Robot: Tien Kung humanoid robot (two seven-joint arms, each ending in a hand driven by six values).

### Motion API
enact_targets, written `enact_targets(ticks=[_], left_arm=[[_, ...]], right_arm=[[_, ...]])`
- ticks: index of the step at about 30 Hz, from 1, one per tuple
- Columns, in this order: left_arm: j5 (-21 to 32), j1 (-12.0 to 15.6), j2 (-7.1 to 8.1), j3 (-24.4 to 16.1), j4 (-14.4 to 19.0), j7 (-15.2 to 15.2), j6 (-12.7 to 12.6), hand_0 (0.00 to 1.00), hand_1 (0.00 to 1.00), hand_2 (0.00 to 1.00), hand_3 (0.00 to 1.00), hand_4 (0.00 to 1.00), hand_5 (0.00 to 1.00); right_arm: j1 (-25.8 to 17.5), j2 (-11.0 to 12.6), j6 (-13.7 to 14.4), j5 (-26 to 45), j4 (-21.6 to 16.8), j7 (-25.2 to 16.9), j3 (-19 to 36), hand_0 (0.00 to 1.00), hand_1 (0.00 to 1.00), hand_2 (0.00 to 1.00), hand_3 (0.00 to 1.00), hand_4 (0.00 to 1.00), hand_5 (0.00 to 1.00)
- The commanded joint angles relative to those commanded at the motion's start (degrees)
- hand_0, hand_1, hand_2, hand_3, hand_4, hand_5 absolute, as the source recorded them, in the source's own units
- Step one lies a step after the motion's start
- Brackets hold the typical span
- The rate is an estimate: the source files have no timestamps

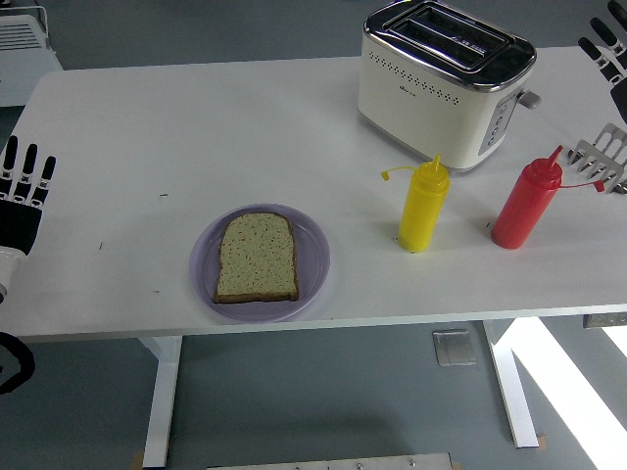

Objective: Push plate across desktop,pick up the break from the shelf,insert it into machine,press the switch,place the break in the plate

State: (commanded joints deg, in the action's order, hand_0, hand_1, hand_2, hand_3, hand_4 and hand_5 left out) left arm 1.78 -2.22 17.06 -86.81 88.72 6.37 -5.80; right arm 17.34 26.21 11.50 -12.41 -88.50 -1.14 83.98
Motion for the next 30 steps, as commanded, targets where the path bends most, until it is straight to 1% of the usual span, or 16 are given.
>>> enact_targets(ticks=[8, 20, 30], left_arm=[[1.1, 0.4, -0.17, -0.1, 0.1, -0.8, 0.4, 0.816, 0.738, 0.686, 0.729, 0.755, 0.998], [2.2, 0.6, -0.16, -0.6, 0.1, -1.6, 0.8, 0.814, 0.735, 0.682, 0.716, 0.755, 0.998], [2.0, 0.6, -0.08, -0.5, 0.3, -1.7, 0.7, 0.809, 0.732, 0.678, 0.712, 0.758, 0.998]], right_arm=[[-4.4, -1.5, -0.7, 1.0, -0.7, 0.7, 1.7, 0.760, 0.699, 0.681, 0.667, 0.787, 0.496], [-6.0, -3.0, -1.1, 1.2, -0.7, 1.2, 2.9, 0.760, 0.700, 0.682, 0.669, 0.786, 0.508], [-6.6, -3.2, -1.0, 0.9, -0.7, 1.3, 3.4, 0.760, 0.700, 0.681, 0.670, 0.780, 0.503]])
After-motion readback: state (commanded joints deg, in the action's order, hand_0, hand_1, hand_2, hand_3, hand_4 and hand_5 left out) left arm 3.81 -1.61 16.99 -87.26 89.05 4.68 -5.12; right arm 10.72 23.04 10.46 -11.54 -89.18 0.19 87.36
